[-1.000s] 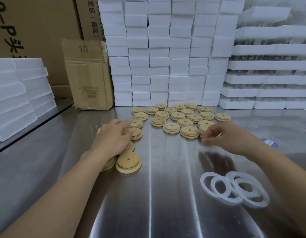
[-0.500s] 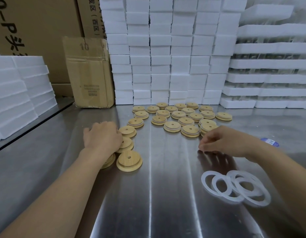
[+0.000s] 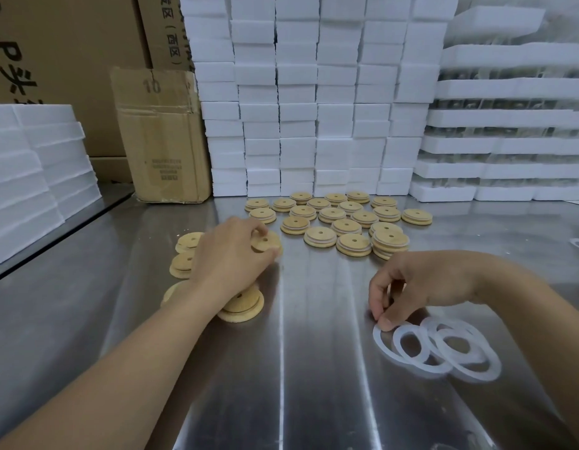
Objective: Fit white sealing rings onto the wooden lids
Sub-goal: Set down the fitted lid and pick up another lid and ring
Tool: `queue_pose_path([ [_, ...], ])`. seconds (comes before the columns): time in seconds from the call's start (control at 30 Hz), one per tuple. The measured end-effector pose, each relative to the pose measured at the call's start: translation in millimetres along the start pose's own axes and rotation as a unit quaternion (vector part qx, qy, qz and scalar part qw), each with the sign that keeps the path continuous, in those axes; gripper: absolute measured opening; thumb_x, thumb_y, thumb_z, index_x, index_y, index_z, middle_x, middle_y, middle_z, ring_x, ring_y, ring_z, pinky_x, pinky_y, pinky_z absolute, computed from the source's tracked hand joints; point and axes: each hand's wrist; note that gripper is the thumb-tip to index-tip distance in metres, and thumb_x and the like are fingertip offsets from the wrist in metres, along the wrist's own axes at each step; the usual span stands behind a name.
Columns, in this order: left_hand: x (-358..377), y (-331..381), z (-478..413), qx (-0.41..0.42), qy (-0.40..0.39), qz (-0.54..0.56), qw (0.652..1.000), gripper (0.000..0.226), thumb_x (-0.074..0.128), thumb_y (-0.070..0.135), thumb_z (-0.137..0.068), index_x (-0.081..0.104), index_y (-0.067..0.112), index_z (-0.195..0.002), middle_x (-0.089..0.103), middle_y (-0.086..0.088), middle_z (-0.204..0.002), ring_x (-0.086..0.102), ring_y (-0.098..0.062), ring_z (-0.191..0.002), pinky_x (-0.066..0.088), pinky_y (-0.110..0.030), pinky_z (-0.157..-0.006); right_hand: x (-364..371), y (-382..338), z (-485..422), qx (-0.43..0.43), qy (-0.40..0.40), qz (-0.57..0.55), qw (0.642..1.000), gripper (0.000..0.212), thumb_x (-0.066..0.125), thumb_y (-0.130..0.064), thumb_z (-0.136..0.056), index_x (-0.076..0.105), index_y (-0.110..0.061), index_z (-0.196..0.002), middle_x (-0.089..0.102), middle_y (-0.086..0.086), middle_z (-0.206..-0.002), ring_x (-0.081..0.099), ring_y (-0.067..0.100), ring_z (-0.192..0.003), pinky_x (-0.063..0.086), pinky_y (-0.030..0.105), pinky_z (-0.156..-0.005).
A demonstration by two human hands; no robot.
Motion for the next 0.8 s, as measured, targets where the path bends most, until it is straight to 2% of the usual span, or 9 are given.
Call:
queue_pose_path([
  [0.1, 4.2, 26.1, 7.5, 0.024, -0.012, 0.152, 0.988, 0.035, 0.087, 0.035, -0.082, 0.073, 0.037, -0.114, 0.058, 0.017, -0.108, 0.063, -0.014, -0.11, 0.049, -0.031, -0.095, 0.2, -0.9, 0.1, -0.005, -0.007, 0.003, 1.0, 0.008, 0.082, -0.027, -0.089, 0.079, -0.019, -0.092, 0.076, 0.011, -0.095, 0.064, 0.015, -0.077, 0.053, 0.031, -0.08],
  [0.2, 13.3, 51.0, 23.5, 0.028, -0.07, 0.256, 0.964, 0.047, 0.093, 0.021, -0.075, 0.072, 0.039, -0.114, 0.059, 0.013, -0.12, 0.066, -0.011, -0.108, 0.053, -0.034, -0.104, 1.2, -2.8, -0.4, 0.002, -0.01, 0.002, 1.0, 0.006, 0.075, -0.023, -0.096, 0.077, -0.019, -0.092, 0.073, 0.002, -0.085, 0.061, 0.014, -0.074, 0.051, 0.035, -0.081],
  [0.33, 29.5, 64.8, 39.2, 0.026, -0.147, 0.258, 0.955, 0.057, 0.089, 0.017, -0.079, 0.067, 0.039, -0.125, 0.053, 0.009, -0.13, 0.065, -0.015, -0.115, 0.051, -0.035, -0.108, 4.2, -1.2, -5.5, 0.006, 0.075, -0.021, 0.997, 0.006, 0.071, -0.021, -0.099, 0.073, -0.021, -0.093, 0.071, -0.011, -0.078, 0.058, 0.007, -0.073, 0.047, 0.027, -0.076],
  [0.47, 32.3, 63.2, 37.9, -0.028, -0.177, 0.319, 0.931, 0.062, 0.089, 0.011, -0.079, 0.064, 0.036, -0.13, 0.065, 0.009, -0.125, 0.068, -0.013, -0.088, 0.054, -0.029, -0.087, 11.2, -0.4, -21.7, -0.001, 0.169, -0.006, 0.986, 0.002, 0.074, -0.024, -0.097, 0.073, -0.023, -0.096, 0.071, -0.014, -0.07, 0.058, -0.003, -0.063, 0.044, 0.021, -0.071],
  [0.53, 31.9, 62.2, 36.9, -0.054, -0.177, 0.357, 0.916, 0.067, 0.09, 0.006, -0.077, 0.064, 0.035, -0.131, 0.067, 0.006, -0.12, 0.073, -0.018, -0.089, 0.059, -0.036, -0.089, 14.2, -2.2, -27.2, -0.011, 0.191, 0.002, 0.982, 0.002, 0.074, -0.022, -0.097, 0.076, -0.021, -0.095, 0.077, -0.004, -0.081, 0.063, 0.002, -0.07, 0.048, 0.025, -0.075],
  [0.6, 32.3, 62.0, 36.7, -0.072, -0.17, 0.379, 0.907, 0.068, 0.089, 0.001, -0.077, 0.063, 0.035, -0.13, 0.071, 0.0, -0.119, 0.075, -0.023, -0.101, 0.061, -0.045, -0.097, 15.1, -3.8, -28.5, -0.034, 0.2, 0.009, 0.979, 0.005, 0.074, -0.02, -0.097, 0.077, -0.02, -0.092, 0.078, 0.006, -0.092, 0.067, 0.016, -0.077, 0.053, 0.033, -0.08],
  [0.67, 33.8, 61.6, 36.6, -0.078, -0.164, 0.396, 0.9, 0.068, 0.086, -0.003, -0.078, 0.064, 0.036, -0.129, 0.072, -0.002, -0.119, 0.074, -0.025, -0.107, 0.059, -0.048, -0.1, 13.8, -4.4, -26.9, -0.06, 0.211, 0.003, 0.976, 0.007, 0.074, -0.018, -0.096, 0.077, -0.019, -0.09, 0.077, 0.011, -0.093, 0.067, 0.023, -0.081, 0.056, 0.037, -0.082],
  [0.73, 34.6, 60.8, 36.9, -0.08, -0.159, 0.414, 0.892, 0.068, 0.083, -0.006, -0.079, 0.065, 0.039, -0.126, 0.073, 0.0, -0.12, 0.074, -0.025, -0.108, 0.06, -0.042, -0.1, 11.4, -3.8, -24.7, -0.085, 0.217, -0.014, 0.972, 0.009, 0.073, -0.016, -0.097, 0.077, -0.019, -0.089, 0.075, 0.005, -0.086, 0.063, 0.011, -0.075, 0.053, 0.029, -0.076],
  [0.8, 34.6, 61.1, 37.4, -0.08, -0.16, 0.424, 0.888, 0.067, 0.08, -0.006, -0.08, 0.067, 0.043, -0.124, 0.073, 0.003, -0.119, 0.073, -0.022, -0.107, 0.059, -0.033, -0.094, 10.7, -5.1, -22.9, -0.108, 0.219, -0.027, 0.969, 0.011, 0.073, -0.015, -0.097, 0.077, -0.02, -0.088, 0.072, -0.01, -0.079, 0.061, 0.001, -0.073, 0.048, 0.017, -0.071],
])
Point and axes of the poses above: each hand's wrist, its own z-axis away from the middle knuckle, its own x-axis out of the palm, y = z × x
